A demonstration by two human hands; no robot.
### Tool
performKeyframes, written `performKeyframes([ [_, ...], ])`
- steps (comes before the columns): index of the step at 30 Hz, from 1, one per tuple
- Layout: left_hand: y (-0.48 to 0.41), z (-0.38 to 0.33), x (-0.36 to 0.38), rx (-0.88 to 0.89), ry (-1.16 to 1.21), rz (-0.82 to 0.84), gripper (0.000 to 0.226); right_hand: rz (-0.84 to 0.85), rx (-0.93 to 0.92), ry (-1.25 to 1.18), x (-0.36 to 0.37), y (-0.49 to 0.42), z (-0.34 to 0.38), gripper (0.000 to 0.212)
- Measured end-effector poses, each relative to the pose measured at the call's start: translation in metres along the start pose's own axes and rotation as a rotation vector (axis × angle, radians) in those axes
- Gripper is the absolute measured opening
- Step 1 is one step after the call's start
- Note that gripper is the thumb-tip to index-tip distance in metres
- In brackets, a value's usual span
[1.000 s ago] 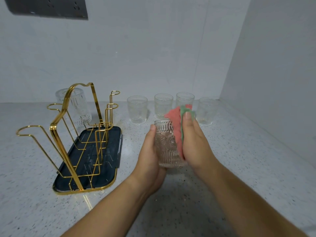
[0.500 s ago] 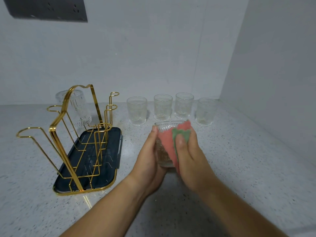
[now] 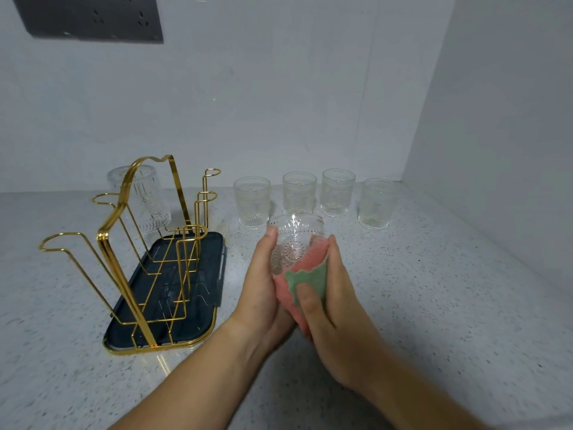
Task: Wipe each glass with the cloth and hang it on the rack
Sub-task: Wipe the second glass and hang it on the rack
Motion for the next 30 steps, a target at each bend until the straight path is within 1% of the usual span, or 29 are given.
performKeyframes([
  [2,0.001,0.001,0.003,-0.020,-0.023,0.019,0.073,-0.028,0.013,-0.090,-0.005,-0.005,0.003,0.080],
  [3,0.001,0.002,0.004,-0.021,-0.052,0.029,0.073,-0.048,0.042,-0.175,-0.009,-0.009,0.003,0.073],
  [5,0.000,0.004,0.007,-0.011,-0.110,0.054,0.070,-0.104,0.108,-0.305,-0.018,-0.017,0.005,0.046],
  [6,0.000,0.005,0.009,-0.010,-0.127,0.067,0.069,-0.127,0.143,-0.325,-0.022,-0.022,0.008,0.037],
  [7,0.000,0.007,0.011,-0.012,-0.125,0.078,0.068,-0.148,0.150,-0.329,-0.026,-0.026,0.011,0.035],
  [10,-0.001,0.007,0.012,0.008,-0.121,0.092,0.068,-0.209,0.158,-0.342,-0.037,-0.033,0.017,0.053],
  [11,-0.001,0.006,0.012,0.032,-0.120,0.092,0.068,-0.199,0.155,-0.347,-0.036,-0.033,0.019,0.051],
  [13,0.000,0.003,0.009,0.074,-0.149,0.079,0.071,-0.122,0.118,-0.334,-0.026,-0.030,0.022,0.040],
  [15,0.002,-0.001,0.009,0.083,-0.170,0.073,0.076,-0.068,0.070,-0.309,-0.016,-0.023,0.019,0.042],
  [19,0.003,0.000,0.008,-0.025,-0.125,0.057,0.096,0.002,0.020,-0.202,-0.003,-0.002,0.009,0.069],
  [21,0.003,0.000,0.009,-0.060,-0.106,0.062,0.090,0.008,0.002,-0.138,-0.002,0.004,0.005,0.080],
  [22,0.003,0.001,0.010,-0.079,-0.091,0.069,0.087,0.000,0.003,-0.127,-0.005,0.005,0.004,0.082],
  [23,0.004,0.002,0.010,-0.097,-0.076,0.075,0.085,-0.011,0.012,-0.137,-0.010,0.003,0.005,0.078],
  [26,-0.001,0.007,0.008,-0.097,-0.091,0.071,0.077,-0.079,0.069,-0.215,-0.031,-0.014,0.014,0.049],
  [27,-0.003,0.008,0.007,-0.090,-0.099,0.066,0.076,-0.095,0.092,-0.224,-0.037,-0.021,0.016,0.045],
  [30,-0.005,0.009,0.008,-0.062,-0.109,0.080,0.074,-0.102,0.121,-0.243,-0.040,-0.035,0.018,0.046],
])
Point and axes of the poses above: each hand's wrist, its own y-axis away from the middle knuckle, its own x-axis out of the palm, z = x × y, the point moved 8 cm from there along -y, towards the middle knuckle, and after that the axes turned 8 degrees about x, right-handed, at the moved point
